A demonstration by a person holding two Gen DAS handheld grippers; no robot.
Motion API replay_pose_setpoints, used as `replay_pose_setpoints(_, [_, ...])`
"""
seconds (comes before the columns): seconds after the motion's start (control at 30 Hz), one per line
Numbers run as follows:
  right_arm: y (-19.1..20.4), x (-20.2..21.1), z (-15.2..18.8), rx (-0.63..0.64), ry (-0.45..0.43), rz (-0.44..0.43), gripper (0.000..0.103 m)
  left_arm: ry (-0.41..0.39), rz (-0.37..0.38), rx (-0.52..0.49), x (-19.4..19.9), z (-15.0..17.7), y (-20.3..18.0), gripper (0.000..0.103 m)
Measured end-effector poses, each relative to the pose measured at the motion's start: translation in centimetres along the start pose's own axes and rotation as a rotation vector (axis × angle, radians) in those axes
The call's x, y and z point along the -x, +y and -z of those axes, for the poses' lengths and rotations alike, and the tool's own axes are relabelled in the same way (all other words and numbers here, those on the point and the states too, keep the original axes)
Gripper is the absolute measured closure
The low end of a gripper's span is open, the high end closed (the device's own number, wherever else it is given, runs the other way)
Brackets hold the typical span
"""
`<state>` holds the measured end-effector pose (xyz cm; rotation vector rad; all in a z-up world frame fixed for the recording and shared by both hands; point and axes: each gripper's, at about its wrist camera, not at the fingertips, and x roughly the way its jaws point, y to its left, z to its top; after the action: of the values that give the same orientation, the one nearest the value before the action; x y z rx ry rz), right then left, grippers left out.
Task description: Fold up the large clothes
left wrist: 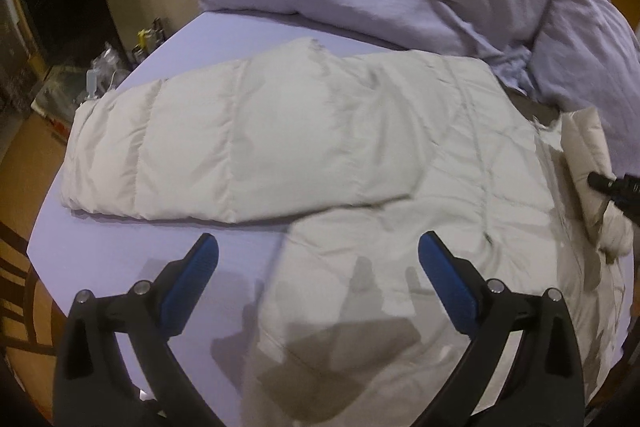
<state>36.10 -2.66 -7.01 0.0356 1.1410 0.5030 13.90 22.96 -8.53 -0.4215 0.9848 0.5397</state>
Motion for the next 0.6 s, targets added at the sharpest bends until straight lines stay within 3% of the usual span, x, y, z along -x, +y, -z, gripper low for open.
replay_pose_setpoints(0.17, [1.4,-2.0,0.9,0.014,0.037,0.002,0.088,-0.005,-0.015,0.036,-0.7,-1.3,2.2,0.003])
replay_pose_setpoints(0.27, [2.2,-3.7,1.6,0.075,0.059,0.047,0.086,-0.010,-0.031,0.047,-1.2,-2.1,3.4,0.003])
replay_pose_setpoints(0.33, [2.7,-3.8,1.8,0.097,0.055,0.049,0.078,-0.012,-0.043,0.058,-1.5,-2.8,4.3,0.003])
replay_pose_setpoints(0.43, [2.6,-2.4,1.4,0.096,0.016,-0.015,0.056,-0.021,-0.063,0.073,-2.0,-3.8,5.9,0.003])
replay_pose_setpoints(0.53, [1.9,0.0,0.6,0.082,-0.093,-0.026,0.055,-0.034,-0.087,0.091,-2.3,-4.6,7.7,0.003])
replay_pose_setpoints(0.6, [0.6,0.0,0.0,0.038,-0.123,0.029,0.055,-0.041,-0.104,0.114,-2.6,-5.1,9.4,0.003])
